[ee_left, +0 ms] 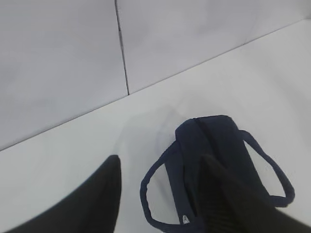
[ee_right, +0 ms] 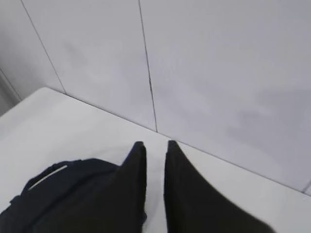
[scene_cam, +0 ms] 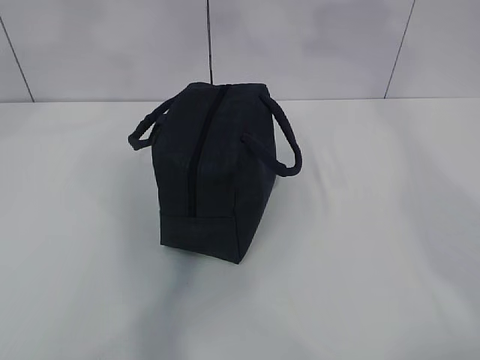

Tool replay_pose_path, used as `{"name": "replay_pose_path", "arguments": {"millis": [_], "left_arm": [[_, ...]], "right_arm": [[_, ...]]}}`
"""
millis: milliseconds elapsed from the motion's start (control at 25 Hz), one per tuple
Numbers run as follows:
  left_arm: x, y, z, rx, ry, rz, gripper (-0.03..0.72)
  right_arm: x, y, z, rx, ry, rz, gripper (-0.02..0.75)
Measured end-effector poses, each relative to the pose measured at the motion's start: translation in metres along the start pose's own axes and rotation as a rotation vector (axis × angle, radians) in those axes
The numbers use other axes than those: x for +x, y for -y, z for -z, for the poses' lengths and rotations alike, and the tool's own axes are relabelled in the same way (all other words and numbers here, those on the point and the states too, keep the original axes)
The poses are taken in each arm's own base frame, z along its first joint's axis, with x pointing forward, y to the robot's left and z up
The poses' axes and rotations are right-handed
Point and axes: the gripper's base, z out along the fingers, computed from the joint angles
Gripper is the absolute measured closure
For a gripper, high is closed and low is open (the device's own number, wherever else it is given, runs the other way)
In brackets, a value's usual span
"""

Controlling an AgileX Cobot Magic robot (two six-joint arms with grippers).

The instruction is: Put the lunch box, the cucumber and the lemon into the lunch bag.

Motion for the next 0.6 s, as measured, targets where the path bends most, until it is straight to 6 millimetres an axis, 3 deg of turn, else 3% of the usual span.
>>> {"name": "replay_pose_path", "arguments": {"millis": [80, 200, 400, 600], "left_arm": [[-0.001, 0.005, 0.018, 0.013, 0.015, -0.017, 0.315], [0.0, 0.019, 0.037, 0.049, 0.005, -0.059, 0.315], [0.006, 0.05, 0.064, 0.137, -0.02, -0.132, 0.315], [0.016, 0.063, 0.096, 0.179, 0.0, -0.166, 0.315]], "right_arm": [[-0.005, -0.013, 0.023, 0.028, -0.04, 0.024, 0.68], [-0.009, -0.033, 0.051, 0.011, -0.084, 0.048, 0.731], [-0.016, -0.062, 0.089, -0.009, -0.085, 0.061, 0.731], [-0.019, -0.089, 0.128, 0.023, -0.034, 0.097, 0.731]]}}
